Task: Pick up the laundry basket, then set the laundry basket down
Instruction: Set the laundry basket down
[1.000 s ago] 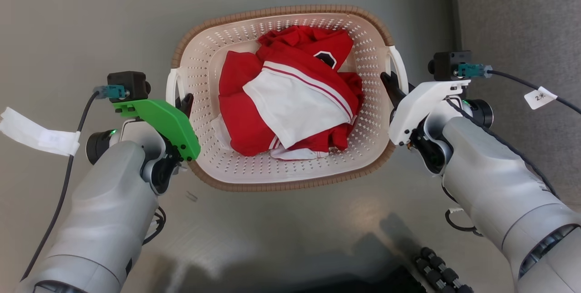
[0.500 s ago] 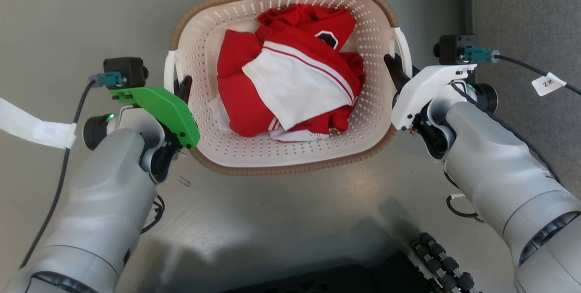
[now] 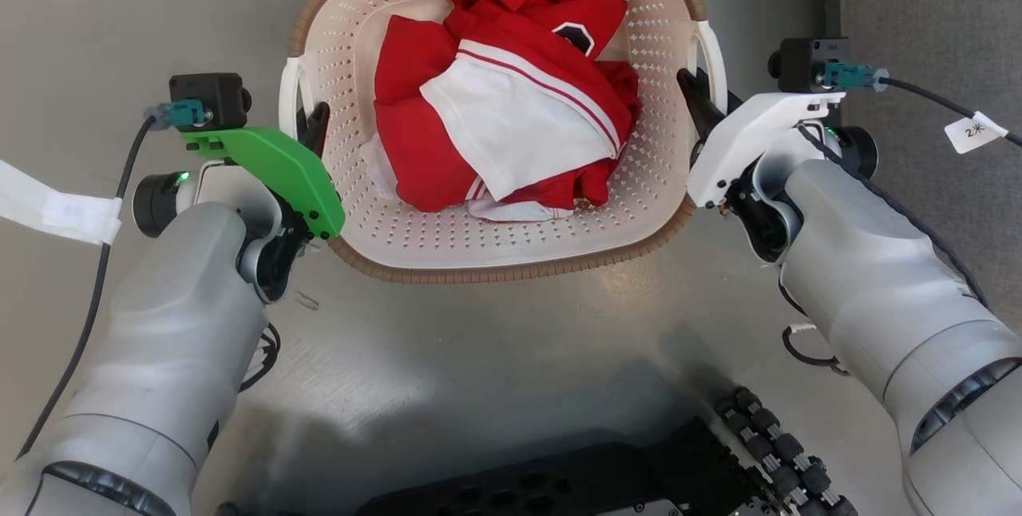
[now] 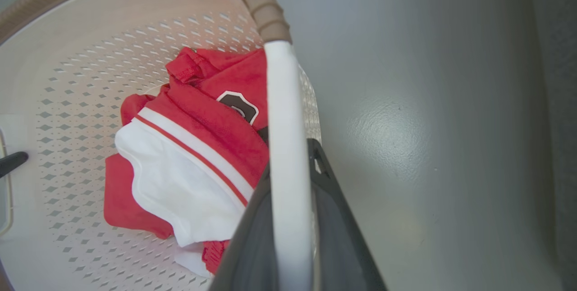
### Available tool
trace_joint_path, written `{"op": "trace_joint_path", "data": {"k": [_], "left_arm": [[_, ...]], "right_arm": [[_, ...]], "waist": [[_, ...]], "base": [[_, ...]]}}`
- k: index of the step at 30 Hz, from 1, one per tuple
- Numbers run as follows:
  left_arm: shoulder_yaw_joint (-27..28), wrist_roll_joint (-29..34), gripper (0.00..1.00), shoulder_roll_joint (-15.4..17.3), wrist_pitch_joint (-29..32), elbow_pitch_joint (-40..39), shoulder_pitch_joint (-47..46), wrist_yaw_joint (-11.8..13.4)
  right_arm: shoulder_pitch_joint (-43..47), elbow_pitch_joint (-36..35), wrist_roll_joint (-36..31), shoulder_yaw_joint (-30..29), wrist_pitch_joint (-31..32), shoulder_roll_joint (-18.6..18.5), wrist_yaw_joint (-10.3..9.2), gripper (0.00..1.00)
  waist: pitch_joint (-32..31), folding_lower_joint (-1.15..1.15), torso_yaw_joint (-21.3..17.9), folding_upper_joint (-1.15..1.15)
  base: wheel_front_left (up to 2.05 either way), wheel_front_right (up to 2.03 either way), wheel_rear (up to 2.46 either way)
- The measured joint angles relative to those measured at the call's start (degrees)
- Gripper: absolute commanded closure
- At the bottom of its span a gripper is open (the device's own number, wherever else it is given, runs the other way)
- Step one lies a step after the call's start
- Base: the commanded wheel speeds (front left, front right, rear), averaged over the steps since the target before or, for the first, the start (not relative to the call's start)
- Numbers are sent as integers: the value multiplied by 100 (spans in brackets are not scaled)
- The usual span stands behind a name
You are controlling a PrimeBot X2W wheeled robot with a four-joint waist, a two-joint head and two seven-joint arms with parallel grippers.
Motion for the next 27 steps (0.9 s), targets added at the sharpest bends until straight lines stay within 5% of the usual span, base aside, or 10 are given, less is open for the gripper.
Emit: {"op": "trace_joint_path", "data": {"k": [12, 13, 14, 15, 27], "left_arm": [[-114, -60, 100, 2, -105, -44, -41, 0], [-123, -69, 100, 2, -104, -49, -41, 0], [-144, -137, 18, 1, -97, -51, -41, -7], [-165, -162, 0, 0, -90, -47, -40, -7], [-246, -357, 0, 1, -41, -45, -37, -7]], "right_arm": [[-7, 55, 55, 1, -44, 23, 0, 100], [-7, 76, 64, 1, -45, 26, 0, 93], [-7, 172, 112, -23, -48, 53, 1, 0], [-7, 207, 123, -25, -48, 63, 4, 0], [-7, 400, 153, -51, -48, 82, 8, 0]], "waist": [[100, 0, -26, 0], [102, 0, -28, 0], [102, 0, -28, 0], [101, 0, -29, 0], [37, 0, -26, 0]], "base": [[0, 0, 0], [0, 0, 0], [0, 0, 0], [0, 0, 0], [0, 0, 0]]}}
